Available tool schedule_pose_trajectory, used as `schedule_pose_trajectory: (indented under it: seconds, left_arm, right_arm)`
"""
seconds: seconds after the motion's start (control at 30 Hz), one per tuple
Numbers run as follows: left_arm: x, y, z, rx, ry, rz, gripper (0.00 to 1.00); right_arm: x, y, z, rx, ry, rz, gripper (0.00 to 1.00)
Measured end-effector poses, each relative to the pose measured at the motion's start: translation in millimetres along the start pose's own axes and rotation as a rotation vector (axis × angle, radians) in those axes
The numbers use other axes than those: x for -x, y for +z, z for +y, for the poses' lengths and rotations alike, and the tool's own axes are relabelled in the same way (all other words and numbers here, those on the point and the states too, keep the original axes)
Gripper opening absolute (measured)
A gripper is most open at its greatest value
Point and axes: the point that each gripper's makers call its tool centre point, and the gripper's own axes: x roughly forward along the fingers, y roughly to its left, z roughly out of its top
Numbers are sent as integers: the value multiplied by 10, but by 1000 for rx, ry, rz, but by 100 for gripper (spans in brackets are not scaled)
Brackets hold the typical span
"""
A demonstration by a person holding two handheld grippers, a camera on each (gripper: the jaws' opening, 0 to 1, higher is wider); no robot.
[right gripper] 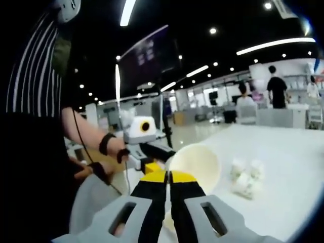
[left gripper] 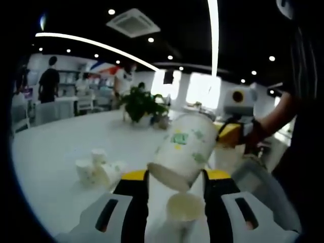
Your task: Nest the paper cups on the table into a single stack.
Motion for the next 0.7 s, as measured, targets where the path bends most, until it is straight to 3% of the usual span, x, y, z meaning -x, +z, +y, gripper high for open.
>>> schedule_pose_trajectory:
  seconds: [0.3, 0.7]
  left_arm:
    - [18, -10, 2, -8, 8, -12, 43]
    - [55, -35, 53, -24, 52, -22, 58]
  right_arm:
    - [-31, 0, 11, 1, 1, 7, 0]
    - [-35, 5, -42, 16, -42, 0, 0]
